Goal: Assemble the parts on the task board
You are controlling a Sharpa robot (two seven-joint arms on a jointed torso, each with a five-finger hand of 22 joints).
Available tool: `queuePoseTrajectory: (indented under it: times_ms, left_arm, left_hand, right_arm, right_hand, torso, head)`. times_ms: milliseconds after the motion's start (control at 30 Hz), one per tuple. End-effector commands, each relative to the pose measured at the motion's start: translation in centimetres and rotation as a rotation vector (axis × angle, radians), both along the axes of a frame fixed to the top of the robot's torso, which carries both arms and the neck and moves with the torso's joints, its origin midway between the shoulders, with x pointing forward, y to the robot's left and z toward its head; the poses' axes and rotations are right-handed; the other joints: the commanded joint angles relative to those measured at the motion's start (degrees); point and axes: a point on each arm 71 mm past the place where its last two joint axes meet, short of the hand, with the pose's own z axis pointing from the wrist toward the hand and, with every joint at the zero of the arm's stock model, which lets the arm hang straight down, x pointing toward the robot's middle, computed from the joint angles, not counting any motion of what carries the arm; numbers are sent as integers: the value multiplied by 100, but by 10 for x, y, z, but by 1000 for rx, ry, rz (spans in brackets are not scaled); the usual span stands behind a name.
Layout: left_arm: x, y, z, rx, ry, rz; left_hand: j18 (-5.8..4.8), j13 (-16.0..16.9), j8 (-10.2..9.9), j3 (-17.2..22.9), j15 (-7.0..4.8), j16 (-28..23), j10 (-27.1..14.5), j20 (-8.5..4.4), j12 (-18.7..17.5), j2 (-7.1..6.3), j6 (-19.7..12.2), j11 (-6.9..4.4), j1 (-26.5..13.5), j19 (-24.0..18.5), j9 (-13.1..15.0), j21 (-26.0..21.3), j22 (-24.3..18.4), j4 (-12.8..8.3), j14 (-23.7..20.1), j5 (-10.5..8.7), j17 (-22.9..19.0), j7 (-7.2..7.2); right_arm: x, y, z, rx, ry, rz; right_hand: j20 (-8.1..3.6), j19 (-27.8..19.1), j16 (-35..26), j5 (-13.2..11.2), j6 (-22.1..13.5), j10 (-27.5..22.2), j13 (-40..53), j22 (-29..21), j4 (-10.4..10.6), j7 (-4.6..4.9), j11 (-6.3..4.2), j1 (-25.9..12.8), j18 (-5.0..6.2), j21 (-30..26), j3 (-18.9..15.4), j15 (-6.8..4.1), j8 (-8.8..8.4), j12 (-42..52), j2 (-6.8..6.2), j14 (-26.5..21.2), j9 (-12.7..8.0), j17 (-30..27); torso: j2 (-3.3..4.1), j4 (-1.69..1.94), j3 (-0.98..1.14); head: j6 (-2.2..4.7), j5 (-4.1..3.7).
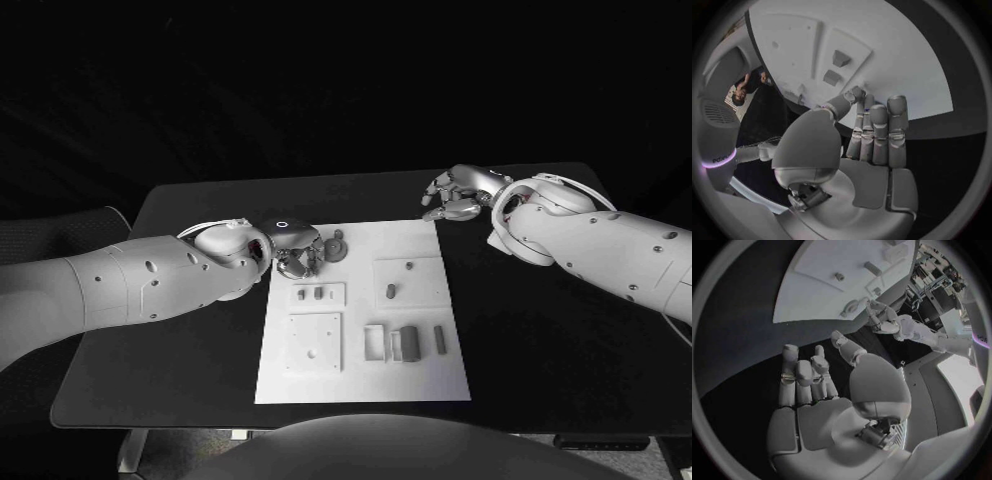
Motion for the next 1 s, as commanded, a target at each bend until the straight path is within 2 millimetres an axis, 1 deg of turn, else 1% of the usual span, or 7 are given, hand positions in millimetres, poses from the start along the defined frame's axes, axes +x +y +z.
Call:
queuePoseTrajectory:
  times_ms: [33, 1000]
  left_arm:
    - [-1, -2, 0, 8, 11, -10]
    - [1, -1, -3, 19, 22, -4]
  left_hand:
    - [624, 7, 38, 40, -40, 15, 44, -27, 17, -38, 40, -10, 18, 3, 1, 35, 121, -8, 9, 29, -10, -14]
    - [620, 18, 42, 33, -45, 24, 62, -32, 14, -49, 47, -15, 20, 3, -4, 42, 124, -20, 8, 28, -13, -16]
  right_arm:
    - [-1, 1, -1, -2, 8, 11]
    - [0, 1, -1, -3, 8, 11]
  right_hand:
    - [-27, 0, -26, -9, -5, -69, -8, 68, 26, 37, 17, 0, 85, -27, -14, 0, -33, 31, 27, 34, 7, 10]
    - [-27, 1, -27, -9, -4, -71, -13, 69, 28, 37, 17, -2, 85, -28, -14, 0, -36, 35, 29, 33, 11, 10]
  torso:
    - [0, -3, 3]
    - [1, -1, -4]
  head:
    - [-8, -2]
    - [-31, -5]
